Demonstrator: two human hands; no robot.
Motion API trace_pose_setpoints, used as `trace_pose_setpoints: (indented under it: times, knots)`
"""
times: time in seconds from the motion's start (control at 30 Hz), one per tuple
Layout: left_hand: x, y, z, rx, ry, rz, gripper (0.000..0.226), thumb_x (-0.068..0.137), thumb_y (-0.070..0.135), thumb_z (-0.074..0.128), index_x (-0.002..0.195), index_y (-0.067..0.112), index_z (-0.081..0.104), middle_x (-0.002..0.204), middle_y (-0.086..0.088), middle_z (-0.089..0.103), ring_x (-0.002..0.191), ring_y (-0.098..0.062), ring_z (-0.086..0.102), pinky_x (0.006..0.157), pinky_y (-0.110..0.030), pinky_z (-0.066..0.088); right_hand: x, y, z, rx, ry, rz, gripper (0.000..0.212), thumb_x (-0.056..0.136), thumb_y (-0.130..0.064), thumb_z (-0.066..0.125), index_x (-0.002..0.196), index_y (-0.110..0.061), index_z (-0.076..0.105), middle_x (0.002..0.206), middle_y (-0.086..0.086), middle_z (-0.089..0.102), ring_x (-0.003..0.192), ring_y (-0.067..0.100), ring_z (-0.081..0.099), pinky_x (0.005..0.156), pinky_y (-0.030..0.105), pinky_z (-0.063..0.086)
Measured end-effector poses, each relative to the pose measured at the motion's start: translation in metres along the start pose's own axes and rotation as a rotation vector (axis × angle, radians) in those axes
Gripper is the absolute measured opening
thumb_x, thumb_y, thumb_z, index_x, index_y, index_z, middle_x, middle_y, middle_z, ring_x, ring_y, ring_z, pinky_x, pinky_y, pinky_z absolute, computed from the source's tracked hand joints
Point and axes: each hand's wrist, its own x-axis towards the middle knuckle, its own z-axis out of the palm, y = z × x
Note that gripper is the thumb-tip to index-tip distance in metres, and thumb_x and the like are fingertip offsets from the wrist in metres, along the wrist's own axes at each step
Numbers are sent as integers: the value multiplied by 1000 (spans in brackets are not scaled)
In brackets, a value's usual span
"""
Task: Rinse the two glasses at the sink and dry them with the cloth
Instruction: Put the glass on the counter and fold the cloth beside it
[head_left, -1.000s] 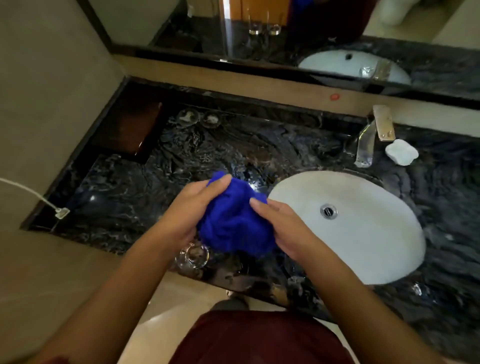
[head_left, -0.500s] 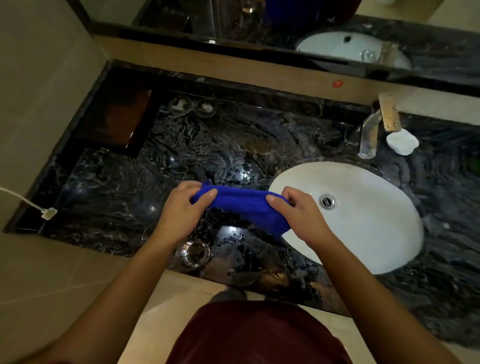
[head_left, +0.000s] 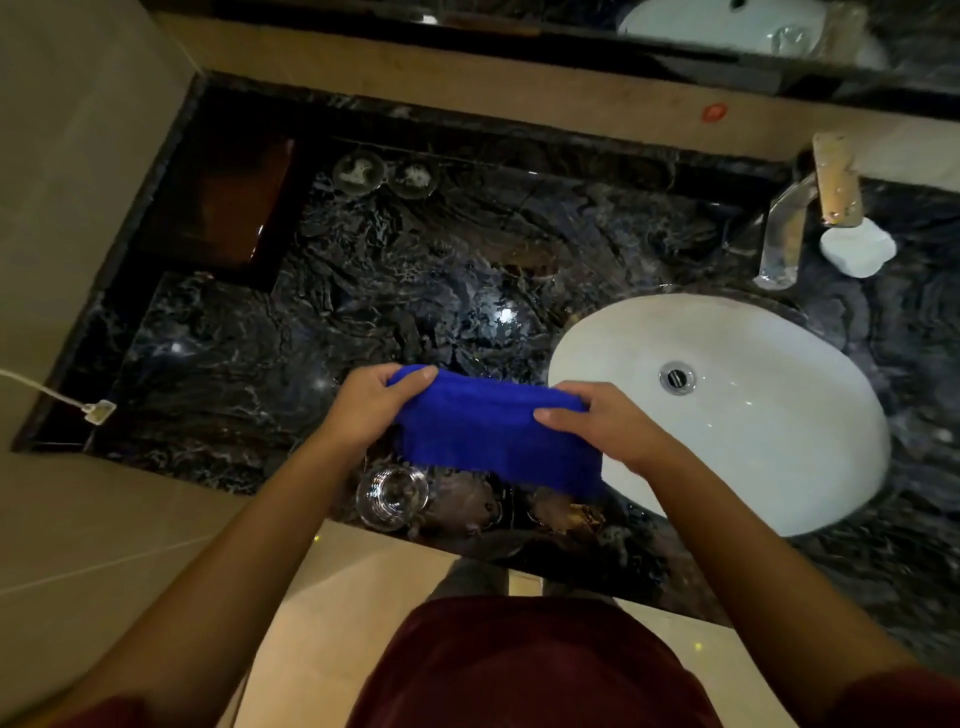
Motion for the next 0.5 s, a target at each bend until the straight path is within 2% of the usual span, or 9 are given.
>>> trace_pose_setpoints:
  times: [0.1,0.2,0.27,0.33,0.43,0.5]
  knots:
    - [22,21,-9,-31,52,74,29,94,36,74,98,7,77,94,-10,80,86,-21,73,78,-38,57,20,-24,-6,-35,111,-82,20,91,-32,78,108,-25,71,98,-6,75,91,13,72,76,26,53]
    - [36,34,-18,-59,119,170,36,95,37,73,100,1,76,94,-15,78,84,-23,69,78,-37,52,32,-45,-12,-91,198,-170,23,89,-34,80,106,-21,70,93,-8,72,77,-1,66,66,13,48]
    - [39,28,-22,-43,125,175,42,90,45,75,97,3,77,92,-18,77,81,-19,64,77,-36,49,35,-45,-9,-103,207,-186,22,88,-32,81,102,-17,73,90,-6,73,73,0,65,67,13,48]
    - [41,9,-25,30,90,130,45,86,51,76,93,7,78,88,-12,77,79,-16,62,78,-36,47,36,-26,-1,-101,187,-144,23,86,-31,83,101,-17,73,89,-5,73,78,7,66,72,19,50]
    - [38,-21,-28,150,-8,6,36,93,42,74,93,7,79,82,-9,77,76,-13,63,75,-32,46,30,11,13,-70,148,-32,21,85,-29,85,101,-21,72,93,-4,74,88,13,67,82,27,49]
    - [36,-31,-26,226,-36,-13,39,94,41,73,87,2,77,70,-5,71,64,-10,59,64,-29,43,24,27,22,12,104,32,14,88,-26,82,98,-21,74,92,0,77,85,12,70,79,25,51]
